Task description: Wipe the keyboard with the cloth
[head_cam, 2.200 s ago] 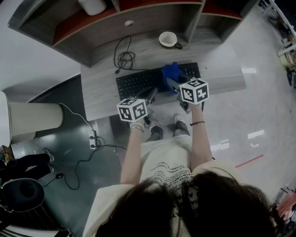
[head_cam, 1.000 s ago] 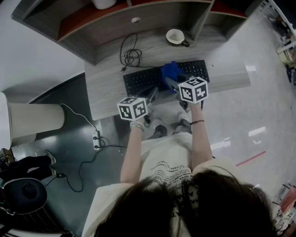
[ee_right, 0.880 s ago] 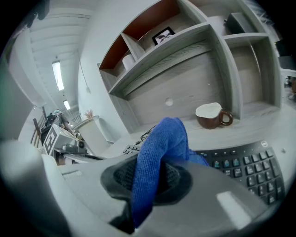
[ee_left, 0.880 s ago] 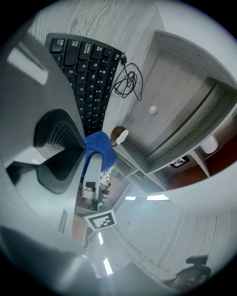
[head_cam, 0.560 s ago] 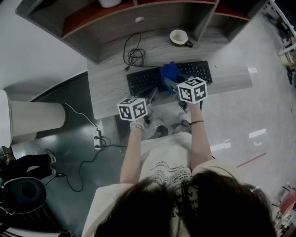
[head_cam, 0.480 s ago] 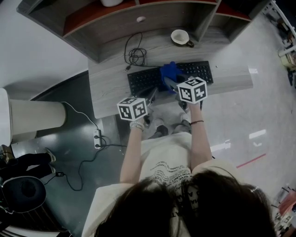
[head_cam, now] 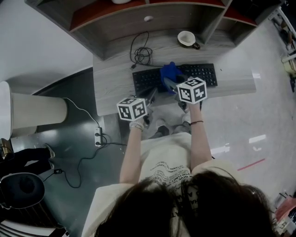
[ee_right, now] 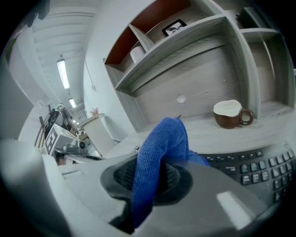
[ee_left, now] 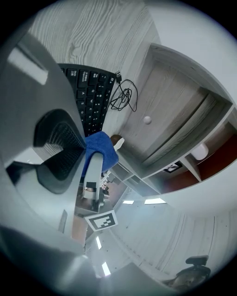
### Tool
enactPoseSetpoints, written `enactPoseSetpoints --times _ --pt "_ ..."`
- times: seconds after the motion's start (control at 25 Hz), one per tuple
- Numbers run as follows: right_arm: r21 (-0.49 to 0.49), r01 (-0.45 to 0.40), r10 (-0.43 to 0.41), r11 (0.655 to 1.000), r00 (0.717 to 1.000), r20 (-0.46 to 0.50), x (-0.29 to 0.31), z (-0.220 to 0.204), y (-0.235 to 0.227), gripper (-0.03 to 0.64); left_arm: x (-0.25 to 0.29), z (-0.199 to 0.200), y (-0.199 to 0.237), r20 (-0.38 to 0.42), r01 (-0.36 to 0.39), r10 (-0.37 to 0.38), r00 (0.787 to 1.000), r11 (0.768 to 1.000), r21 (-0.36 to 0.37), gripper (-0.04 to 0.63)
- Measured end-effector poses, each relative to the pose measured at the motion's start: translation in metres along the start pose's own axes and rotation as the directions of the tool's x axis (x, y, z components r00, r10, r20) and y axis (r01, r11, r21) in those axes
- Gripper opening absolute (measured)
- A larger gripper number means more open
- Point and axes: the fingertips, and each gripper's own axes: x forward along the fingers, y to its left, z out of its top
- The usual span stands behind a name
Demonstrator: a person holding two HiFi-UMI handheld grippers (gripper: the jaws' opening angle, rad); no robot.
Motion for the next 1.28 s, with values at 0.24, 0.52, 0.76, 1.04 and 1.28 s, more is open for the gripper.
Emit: enactPoseSetpoints --times 0.24,0.52,0.76,1.04,1.28 --pt "-0.004 -0.017 0.017 1.000 1.000 -0.003 0.008 0.001 0.006 0.060 -0.009 0.002 0.008 0.012 -0.021 0.021 1.000 1.000 -0.006 0.005" --pt "-0.010 -0.046 0.046 0.999 0.999 -0.005 0.020 0.002 0.016 0.058 -0.020 0.004 0.017 0.028 -0.046 0.047 0.999 0.999 -0.010 0.005" --pt "-0.024 -0.078 0.077 0.997 0.997 -0.018 0.033 0.003 0.030 0.058 -0.033 0.006 0.026 0.048 -0.074 0.074 0.996 0.997 -0.021 0.005" --pt "-0.024 -0.109 0.108 0.994 0.994 -0.022 0.046 0.005 0.042 0.058 -0.043 0.007 0.036 0.059 -0.095 0.097 0.994 0.995 -0.030 0.005" --pt "-0.025 -0.129 0.128 0.991 0.991 -0.025 0.055 0.005 0.048 0.058 -0.052 0.008 0.044 0.069 -0.116 0.119 0.990 0.992 -0.041 0.005"
